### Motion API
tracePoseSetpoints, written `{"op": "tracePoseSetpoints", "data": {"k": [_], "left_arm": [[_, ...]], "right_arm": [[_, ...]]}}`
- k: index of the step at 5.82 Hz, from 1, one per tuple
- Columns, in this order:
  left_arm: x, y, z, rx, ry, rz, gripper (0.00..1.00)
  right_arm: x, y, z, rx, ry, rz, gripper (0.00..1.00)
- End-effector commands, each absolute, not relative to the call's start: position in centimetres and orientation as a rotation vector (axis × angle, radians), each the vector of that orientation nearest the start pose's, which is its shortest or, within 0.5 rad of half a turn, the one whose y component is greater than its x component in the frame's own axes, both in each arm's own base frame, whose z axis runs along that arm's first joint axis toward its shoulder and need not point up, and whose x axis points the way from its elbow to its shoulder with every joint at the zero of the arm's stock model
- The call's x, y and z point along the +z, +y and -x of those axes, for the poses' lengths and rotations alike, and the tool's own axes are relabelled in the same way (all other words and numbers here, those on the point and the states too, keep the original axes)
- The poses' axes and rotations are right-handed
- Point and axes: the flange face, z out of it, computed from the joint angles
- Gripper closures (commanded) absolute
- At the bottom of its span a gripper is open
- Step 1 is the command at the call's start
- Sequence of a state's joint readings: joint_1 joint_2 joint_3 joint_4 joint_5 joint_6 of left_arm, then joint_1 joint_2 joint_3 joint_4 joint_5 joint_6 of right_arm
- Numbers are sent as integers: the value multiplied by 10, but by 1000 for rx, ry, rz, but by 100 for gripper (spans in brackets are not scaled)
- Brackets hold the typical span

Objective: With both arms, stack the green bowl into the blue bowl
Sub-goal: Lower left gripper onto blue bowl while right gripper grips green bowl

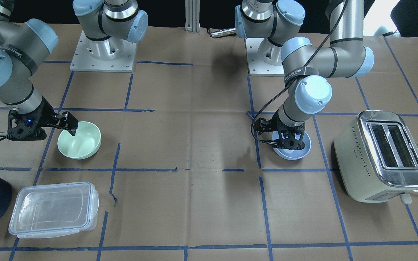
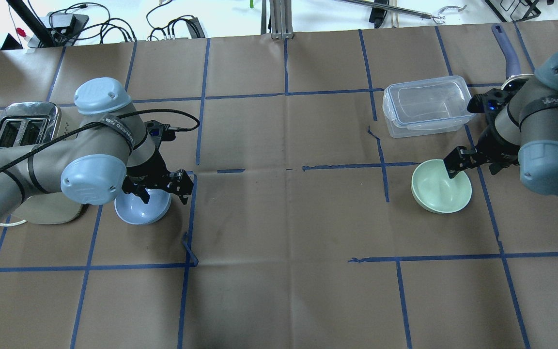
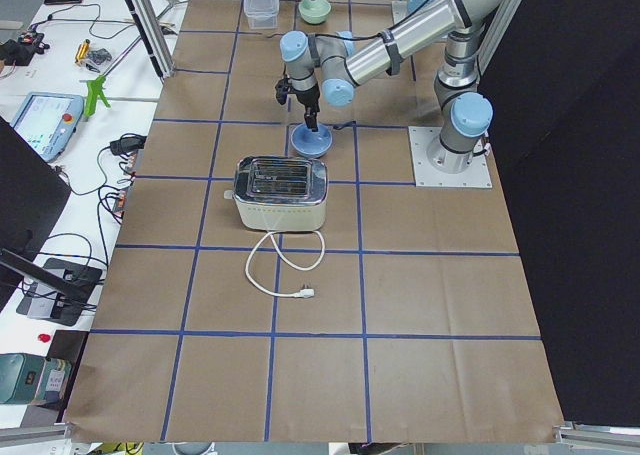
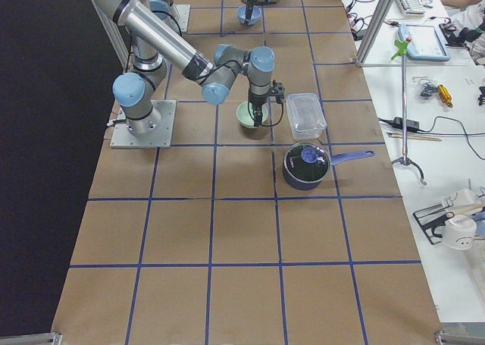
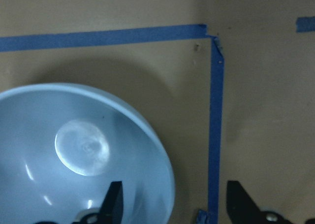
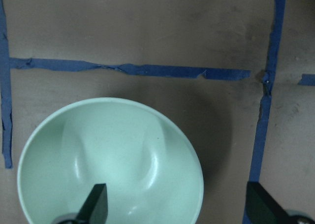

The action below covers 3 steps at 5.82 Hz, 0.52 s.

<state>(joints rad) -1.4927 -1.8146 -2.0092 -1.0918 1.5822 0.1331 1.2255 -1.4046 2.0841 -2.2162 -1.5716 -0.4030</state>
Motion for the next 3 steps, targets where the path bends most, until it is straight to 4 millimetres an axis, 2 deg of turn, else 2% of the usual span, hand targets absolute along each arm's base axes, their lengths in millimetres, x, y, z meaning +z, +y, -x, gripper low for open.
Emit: {"op": "tracePoseSetpoints", "data": {"k": [1, 2, 3], "left_arm": [[207, -498, 92, 314, 3132, -77, 87], [208, -499, 92, 312, 3131, -77, 94], [214, -502, 92, 290, 3129, -72, 94]], "right_arm": [[211, -477, 39, 110, 3113, 81, 0], [208, -472, 43, 131, 3106, 65, 17], [207, -471, 43, 143, 3107, 63, 46]]}}
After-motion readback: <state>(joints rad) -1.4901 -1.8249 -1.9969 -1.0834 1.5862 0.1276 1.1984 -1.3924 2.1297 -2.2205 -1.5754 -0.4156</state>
